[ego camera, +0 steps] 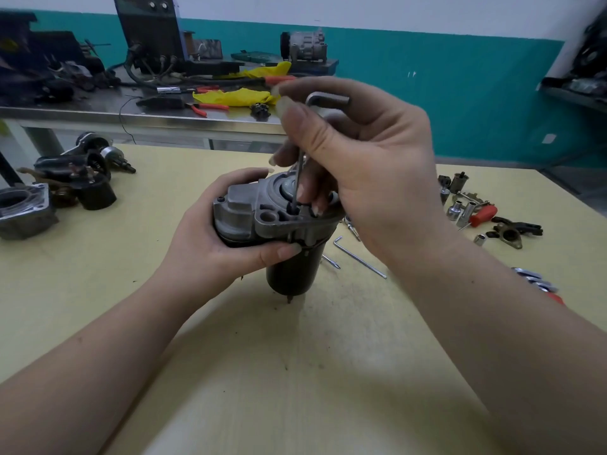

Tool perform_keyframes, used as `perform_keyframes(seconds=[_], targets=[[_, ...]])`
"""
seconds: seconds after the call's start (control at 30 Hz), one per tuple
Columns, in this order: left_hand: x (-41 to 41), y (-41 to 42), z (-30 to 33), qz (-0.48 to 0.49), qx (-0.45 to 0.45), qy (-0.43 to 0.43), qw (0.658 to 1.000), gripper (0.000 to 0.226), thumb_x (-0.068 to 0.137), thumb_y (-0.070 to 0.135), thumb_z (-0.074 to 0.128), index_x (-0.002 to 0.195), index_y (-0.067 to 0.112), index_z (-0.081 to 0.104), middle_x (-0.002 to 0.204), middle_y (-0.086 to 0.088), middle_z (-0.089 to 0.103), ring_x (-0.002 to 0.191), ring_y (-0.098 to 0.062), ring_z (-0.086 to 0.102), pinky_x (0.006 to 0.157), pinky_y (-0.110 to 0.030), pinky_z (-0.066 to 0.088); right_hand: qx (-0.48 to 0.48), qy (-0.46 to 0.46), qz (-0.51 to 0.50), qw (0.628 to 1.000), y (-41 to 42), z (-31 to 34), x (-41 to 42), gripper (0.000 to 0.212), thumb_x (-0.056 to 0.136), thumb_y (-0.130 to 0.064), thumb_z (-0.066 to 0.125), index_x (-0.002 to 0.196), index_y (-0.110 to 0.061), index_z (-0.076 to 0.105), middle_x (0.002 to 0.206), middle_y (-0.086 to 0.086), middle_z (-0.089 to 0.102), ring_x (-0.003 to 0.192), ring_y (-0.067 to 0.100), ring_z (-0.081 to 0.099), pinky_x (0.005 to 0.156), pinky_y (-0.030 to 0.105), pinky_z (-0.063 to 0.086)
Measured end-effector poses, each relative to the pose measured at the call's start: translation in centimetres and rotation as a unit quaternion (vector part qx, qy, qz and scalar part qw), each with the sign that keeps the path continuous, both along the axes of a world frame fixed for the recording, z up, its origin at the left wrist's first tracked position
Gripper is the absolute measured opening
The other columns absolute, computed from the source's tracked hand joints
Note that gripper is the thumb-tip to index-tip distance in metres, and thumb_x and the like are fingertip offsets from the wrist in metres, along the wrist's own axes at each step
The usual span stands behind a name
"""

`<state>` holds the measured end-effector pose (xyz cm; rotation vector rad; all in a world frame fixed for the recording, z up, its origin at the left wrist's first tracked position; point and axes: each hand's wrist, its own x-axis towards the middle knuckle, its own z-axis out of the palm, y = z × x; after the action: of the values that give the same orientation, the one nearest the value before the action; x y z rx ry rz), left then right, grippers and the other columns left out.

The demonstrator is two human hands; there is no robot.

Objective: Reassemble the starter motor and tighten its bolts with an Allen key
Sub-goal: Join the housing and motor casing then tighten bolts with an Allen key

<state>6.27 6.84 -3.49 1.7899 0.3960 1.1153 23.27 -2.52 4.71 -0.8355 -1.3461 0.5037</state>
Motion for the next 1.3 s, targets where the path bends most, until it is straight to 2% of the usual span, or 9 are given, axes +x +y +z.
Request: perform_keyframes(seconds=[0.1, 0.2, 0.37, 0.63, 0.87, 1.07, 1.13, 1.23, 1.3], targets=[[0.0, 0.0, 0.0, 0.003, -0.001, -0.008, 1.0, 0.08, 0.058, 0.033, 0.099, 0.131, 0.039, 0.065, 0.126, 0.006, 0.077, 0.119, -0.018, 0.075, 0.096, -0.026, 0.06, 0.041, -0.085, -0.025, 0.995, -0.1, -0.5, 0.1, 0.042, 0.105, -0.009, 0.065, 0.146, -0.007, 0.06, 0.079, 0.006, 0.075, 0.051, 0.022, 0.066, 0.048, 0.025, 0.052], [0.0, 0.0, 0.0, 0.005, 0.0, -0.006, 1.0, 0.081, 0.058, 0.034, 0.099, 0.132, 0.039, 0.065, 0.126, 0.007, 0.076, 0.119, -0.017, 0.074, 0.096, -0.024, 0.059, 0.095, -0.132, -0.055, 0.985, -0.1, -0.9, 0.0, 0.046, 0.106, 0.001, 0.058, 0.151, -0.002, 0.053, 0.077, 0.002, 0.07, 0.053, 0.019, 0.065, 0.053, 0.018, 0.052], [0.0, 0.2, -0.1, 0.002, 0.006, 0.002, 1.0, 0.083, 0.06, 0.034, 0.099, 0.135, 0.035, 0.063, 0.129, 0.007, 0.075, 0.122, -0.016, 0.073, 0.098, -0.024, 0.059, 0.067, -0.14, -0.048, 0.987, -0.5, 0.0, 0.1, 0.037, 0.106, -0.008, 0.06, 0.143, -0.006, 0.06, 0.075, 0.02, 0.066, 0.05, 0.027, 0.063, 0.049, 0.021, 0.049], [0.0, -0.1, 0.0, 0.01, 0.009, 0.005, 1.0, 0.082, 0.059, 0.034, 0.099, 0.132, 0.039, 0.063, 0.126, 0.012, 0.076, 0.119, -0.011, 0.074, 0.094, -0.018, 0.058, -0.027, -0.046, -0.074, 0.996, -0.8, 1.1, -0.3, 0.024, 0.109, -0.012, 0.058, 0.13, -0.006, 0.07, 0.068, 0.015, 0.071, 0.044, 0.023, 0.063, 0.042, 0.019, 0.045], [0.0, 0.0, -0.1, 0.008, -0.01, 0.0, 1.0, 0.083, 0.057, 0.033, 0.098, 0.133, 0.033, 0.063, 0.124, 0.003, 0.078, 0.116, -0.016, 0.076, 0.092, -0.022, 0.059, -0.124, 0.036, 0.086, 0.988, -0.8, 1.9, -0.1, 0.024, 0.107, -0.025, 0.06, 0.126, -0.012, 0.064, 0.077, 0.017, 0.069, 0.053, 0.027, 0.059, 0.045, 0.026, 0.042], [0.1, -0.1, 0.1, 0.001, -0.002, 0.012, 1.0, 0.088, 0.059, 0.035, 0.097, 0.138, 0.028, 0.06, 0.128, 0.008, 0.075, 0.121, -0.014, 0.073, 0.097, -0.023, 0.058, -0.014, -0.039, -0.019, 0.999, -0.7, 0.3, -0.4, 0.011, 0.101, -0.005, 0.069, 0.101, -0.011, 0.06, 0.079, 0.014, 0.076, 0.05, 0.024, 0.065, 0.045, 0.025, 0.049], [0.1, -0.2, 0.1, 0.001, -0.001, 0.011, 1.0, 0.089, 0.059, 0.036, 0.097, 0.139, 0.026, 0.06, 0.127, 0.01, 0.075, 0.121, -0.013, 0.073, 0.098, -0.023, 0.058, 0.024, -0.041, -0.035, 0.998, -0.5, -0.4, -0.5, 0.011, 0.101, -0.001, 0.068, 0.108, -0.007, 0.062, 0.077, 0.013, 0.075, 0.05, 0.02, 0.066, 0.047, 0.022, 0.051], [0.0, -0.2, 0.1, 0.002, -0.005, 0.01, 1.0, 0.088, 0.059, 0.035, 0.097, 0.139, 0.026, 0.061, 0.126, 0.01, 0.075, 0.121, -0.013, 0.073, 0.097, -0.023, 0.058, 0.035, -0.049, -0.044, 0.997, -0.2, -0.5, -0.3, 0.04, 0.103, -0.005, 0.066, 0.142, -0.009, 0.06, 0.076, 0.008, 0.074, 0.051, 0.019, 0.066, 0.048, 0.022, 0.052], [-0.1, -0.3, 0.1, 0.005, -0.007, 0.009, 1.0, 0.088, 0.058, 0.035, 0.097, 0.137, 0.027, 0.061, 0.126, 0.011, 0.075, 0.12, -0.012, 0.073, 0.097, -0.023, 0.059, 0.053, -0.087, -0.059, 0.993, 0.0, -0.5, -0.1, 0.041, 0.104, -0.005, 0.063, 0.145, -0.008, 0.061, 0.075, 0.006, 0.072, 0.052, 0.019, 0.065, 0.051, 0.02, 0.052]])
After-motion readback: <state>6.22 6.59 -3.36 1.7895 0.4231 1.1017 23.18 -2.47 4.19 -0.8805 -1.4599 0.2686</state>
